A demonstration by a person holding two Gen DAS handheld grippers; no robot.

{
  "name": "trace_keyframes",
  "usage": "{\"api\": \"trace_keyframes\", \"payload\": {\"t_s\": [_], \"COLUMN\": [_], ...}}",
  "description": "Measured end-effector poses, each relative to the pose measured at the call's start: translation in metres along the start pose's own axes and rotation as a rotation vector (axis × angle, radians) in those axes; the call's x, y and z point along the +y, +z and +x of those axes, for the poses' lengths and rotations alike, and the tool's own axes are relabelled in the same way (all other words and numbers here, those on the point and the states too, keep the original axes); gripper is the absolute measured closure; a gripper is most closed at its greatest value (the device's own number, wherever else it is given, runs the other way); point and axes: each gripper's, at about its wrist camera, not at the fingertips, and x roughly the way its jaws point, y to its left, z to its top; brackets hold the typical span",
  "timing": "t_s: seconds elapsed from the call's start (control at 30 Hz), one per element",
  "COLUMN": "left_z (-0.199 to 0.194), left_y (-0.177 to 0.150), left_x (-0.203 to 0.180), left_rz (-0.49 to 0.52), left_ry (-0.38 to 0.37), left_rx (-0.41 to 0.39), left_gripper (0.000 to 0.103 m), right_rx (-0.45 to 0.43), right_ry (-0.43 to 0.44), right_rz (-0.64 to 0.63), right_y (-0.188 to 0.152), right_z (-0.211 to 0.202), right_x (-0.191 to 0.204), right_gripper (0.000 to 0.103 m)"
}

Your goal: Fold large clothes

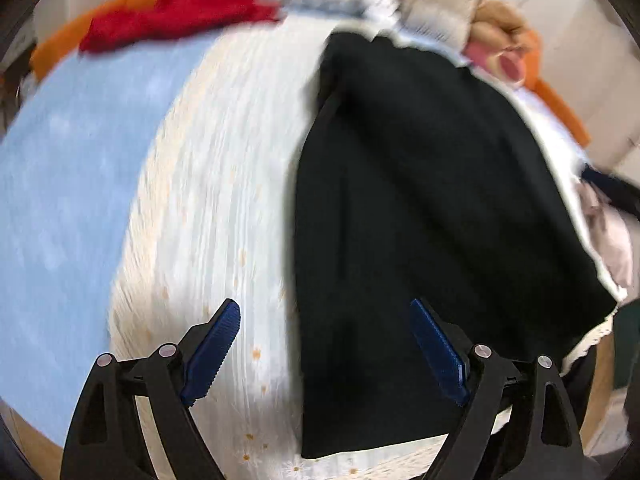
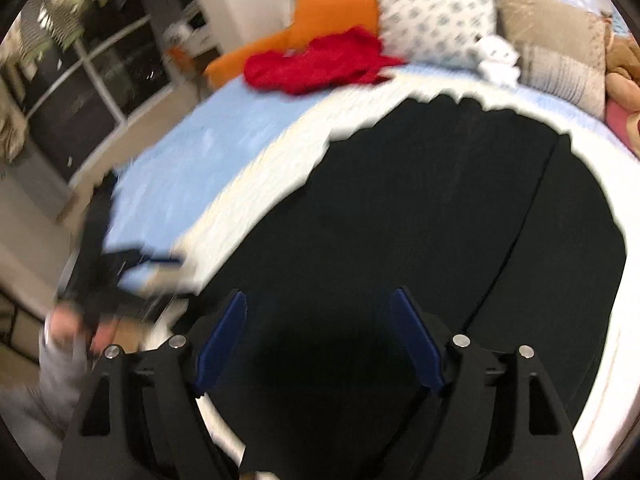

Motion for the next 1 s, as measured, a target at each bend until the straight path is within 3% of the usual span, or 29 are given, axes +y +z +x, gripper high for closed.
{"api": "trace_keyframes", "payload": {"t_s": [0.07, 0.17, 0.2, 0.3, 0.37, 0.43, 0.5, 0.67, 0.77, 0.83, 1.0], "left_z": [0.02, 0.028, 0.029, 0.032, 0.027, 0.021, 0.015, -0.003, -0.003, -0.004, 0.003], "left_y": [-0.007, -0.017, -0.02, -0.024, -0.023, -0.023, -0.029, -0.037, -0.043, -0.056, -0.075], "left_x": [0.002, -0.008, -0.013, -0.018, -0.014, -0.002, 0.017, 0.037, 0.042, 0.048, 0.046], "left_rz": [-0.021, -0.016, -0.001, 0.008, -0.005, -0.047, -0.099, -0.111, -0.107, -0.115, -0.104], "left_ry": [-0.041, -0.058, -0.039, -0.001, -0.022, -0.064, -0.169, -0.236, -0.241, -0.245, -0.225], "left_rx": [0.047, 0.051, 0.044, 0.034, 0.025, 0.022, 0.014, -0.015, -0.017, -0.006, 0.043], "left_gripper": [0.018, 0.019, 0.02, 0.036, 0.057, 0.078, 0.087, 0.089, 0.091, 0.091, 0.089], "right_rx": [0.06, 0.134, 0.165, 0.203, 0.204, 0.172, 0.142, 0.084, 0.07, 0.098, 0.083], "right_ry": [-0.012, -0.013, -0.045, -0.06, -0.014, 0.019, 0.073, 0.209, 0.212, 0.26, 0.123], "right_rz": [-0.049, -0.082, -0.091, -0.097, -0.06, -0.046, -0.037, -0.006, 0.0, 0.034, 0.018], "right_y": [-0.022, -0.045, -0.052, -0.058, -0.055, -0.048, -0.041, -0.021, -0.019, -0.02, -0.021], "right_z": [0.016, 0.048, 0.062, 0.084, 0.081, 0.069, 0.056, 0.039, 0.046, 0.064, 0.086], "right_x": [0.021, 0.041, 0.044, 0.039, 0.037, 0.04, 0.046, 0.059, 0.071, 0.073, 0.074], "right_gripper": [0.03, 0.04, 0.056, 0.082, 0.095, 0.097, 0.097, 0.099, 0.099, 0.099, 0.094]}}
